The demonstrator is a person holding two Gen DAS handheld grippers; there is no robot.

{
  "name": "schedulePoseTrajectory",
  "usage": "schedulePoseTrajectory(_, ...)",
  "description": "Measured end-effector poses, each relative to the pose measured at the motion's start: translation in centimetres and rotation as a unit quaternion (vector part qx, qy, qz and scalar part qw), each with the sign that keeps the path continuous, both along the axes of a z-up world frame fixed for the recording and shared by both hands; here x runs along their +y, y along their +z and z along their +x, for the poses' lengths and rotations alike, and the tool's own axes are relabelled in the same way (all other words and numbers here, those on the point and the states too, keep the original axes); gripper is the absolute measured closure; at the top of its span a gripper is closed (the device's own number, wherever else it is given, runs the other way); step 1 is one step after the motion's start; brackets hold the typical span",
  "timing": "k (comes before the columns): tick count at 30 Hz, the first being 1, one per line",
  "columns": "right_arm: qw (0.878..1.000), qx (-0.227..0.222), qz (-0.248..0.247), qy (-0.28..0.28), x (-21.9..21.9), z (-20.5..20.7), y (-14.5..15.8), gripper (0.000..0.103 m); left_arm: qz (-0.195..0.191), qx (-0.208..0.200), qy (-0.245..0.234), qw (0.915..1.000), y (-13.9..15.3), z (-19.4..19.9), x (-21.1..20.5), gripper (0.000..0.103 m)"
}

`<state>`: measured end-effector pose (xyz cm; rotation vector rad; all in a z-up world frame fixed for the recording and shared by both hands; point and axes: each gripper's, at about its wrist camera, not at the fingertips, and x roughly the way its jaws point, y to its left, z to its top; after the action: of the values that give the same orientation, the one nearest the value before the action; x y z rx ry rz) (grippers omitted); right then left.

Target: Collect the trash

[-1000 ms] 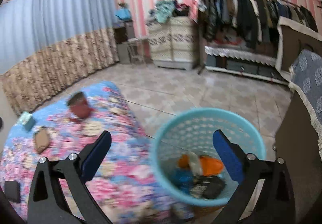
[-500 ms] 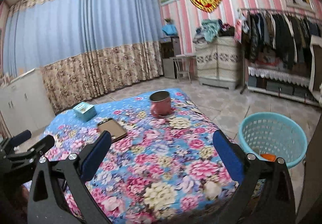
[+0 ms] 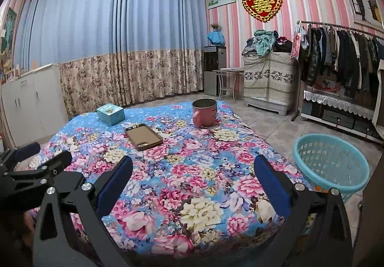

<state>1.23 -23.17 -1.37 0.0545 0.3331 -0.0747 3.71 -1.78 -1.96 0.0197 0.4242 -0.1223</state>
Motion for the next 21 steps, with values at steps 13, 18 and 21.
schedulePoseTrajectory(13,1.0,0.009,0.001,0.004,0.04,0.44,-0.47,0.005,0.0,-0.011,-0.002,0.9999,-0.32,-0.29,0.07,0.005)
schedulePoseTrajectory(18,1.0,0.007,-0.001,0.002,-0.03,0.47,-0.48,0.005,-0.003,-0.01,0.001,0.9999,-0.14,-0.25,0.21,0.005)
schedulePoseTrajectory(21,1.0,0.005,-0.001,0.002,-0.01,0.48,-0.5,0.005,-0.003,-0.011,0.001,0.9999,-0.12,-0.27,0.25,0.005)
